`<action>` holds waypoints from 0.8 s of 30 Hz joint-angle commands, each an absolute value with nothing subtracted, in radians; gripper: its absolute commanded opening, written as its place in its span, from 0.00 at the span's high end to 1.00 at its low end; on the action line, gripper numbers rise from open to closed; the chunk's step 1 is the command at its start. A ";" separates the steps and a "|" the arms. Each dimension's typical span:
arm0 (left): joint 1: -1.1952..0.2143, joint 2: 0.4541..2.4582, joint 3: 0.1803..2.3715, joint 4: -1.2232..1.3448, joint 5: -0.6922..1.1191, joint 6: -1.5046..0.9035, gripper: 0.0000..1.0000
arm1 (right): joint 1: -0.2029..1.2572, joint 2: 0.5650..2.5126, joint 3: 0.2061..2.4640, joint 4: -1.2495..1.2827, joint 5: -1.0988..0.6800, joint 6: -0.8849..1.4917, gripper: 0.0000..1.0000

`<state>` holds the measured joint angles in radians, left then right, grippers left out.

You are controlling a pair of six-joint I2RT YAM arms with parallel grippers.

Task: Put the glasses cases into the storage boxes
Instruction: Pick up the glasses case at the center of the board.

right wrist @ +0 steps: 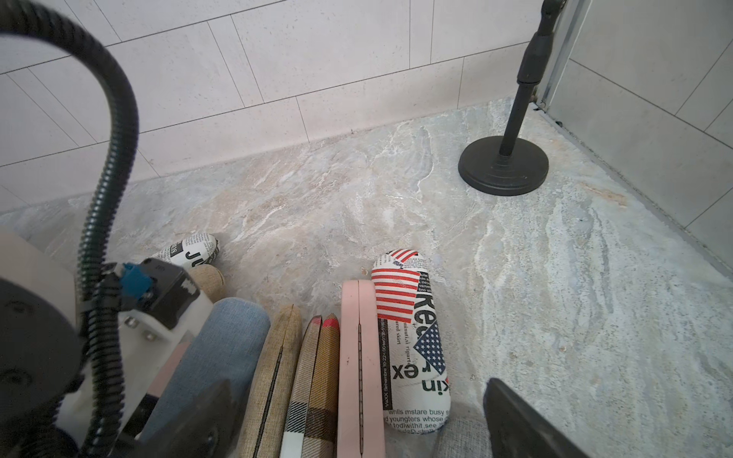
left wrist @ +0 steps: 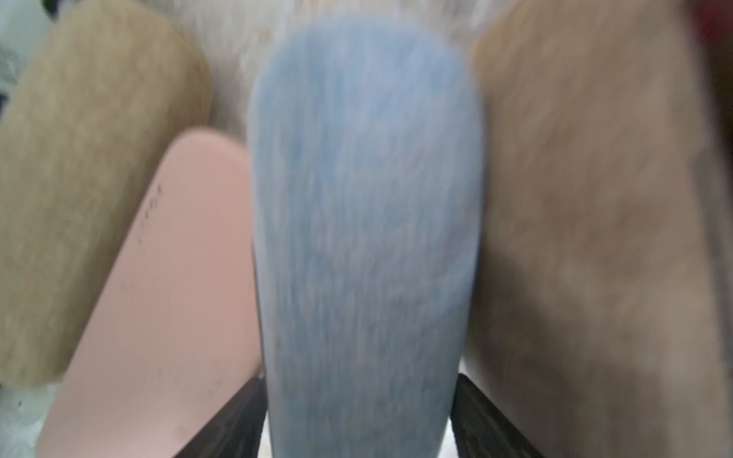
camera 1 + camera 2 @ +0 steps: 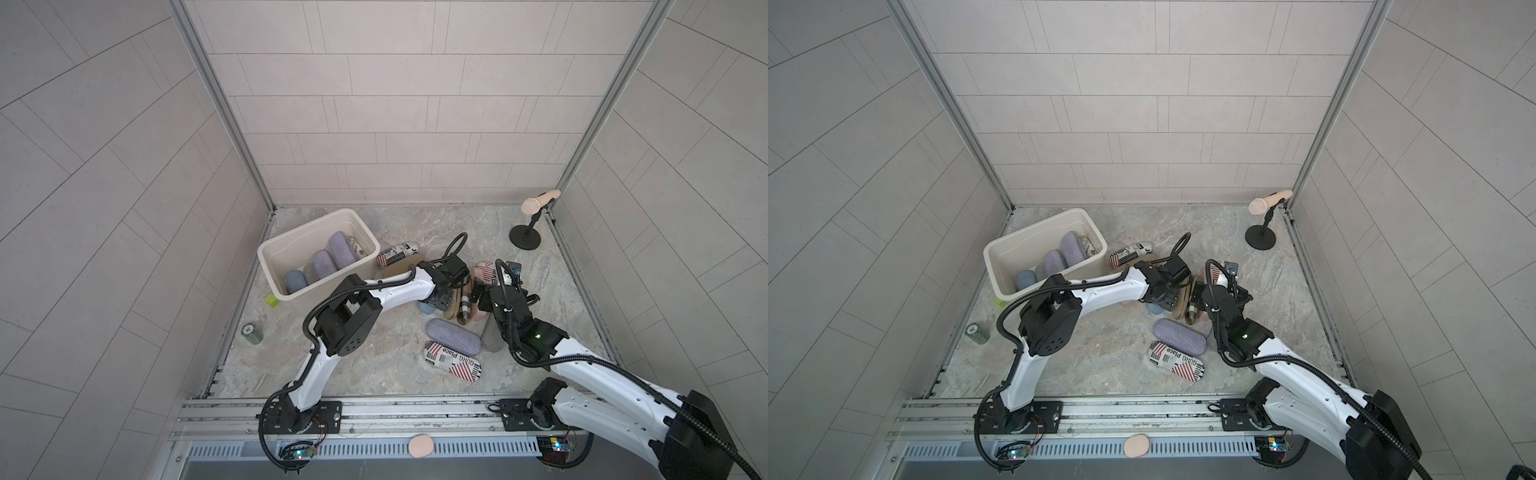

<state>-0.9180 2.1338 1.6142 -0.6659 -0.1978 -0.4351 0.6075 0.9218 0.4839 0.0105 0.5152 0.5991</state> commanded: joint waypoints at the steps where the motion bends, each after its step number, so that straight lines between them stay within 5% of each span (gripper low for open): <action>1: -0.924 2.053 1.547 -0.658 -0.192 -0.441 0.29 | 0.604 0.919 0.496 0.009 0.516 0.604 0.01; 10: -0.922 1.939 1.436 -0.618 -0.138 -0.413 0.40 | 0.603 0.923 0.497 0.012 0.508 0.606 0.01; 24: -0.923 1.671 1.110 -0.560 -0.139 -0.528 0.42 | 0.603 0.936 0.501 0.017 0.484 0.608 0.01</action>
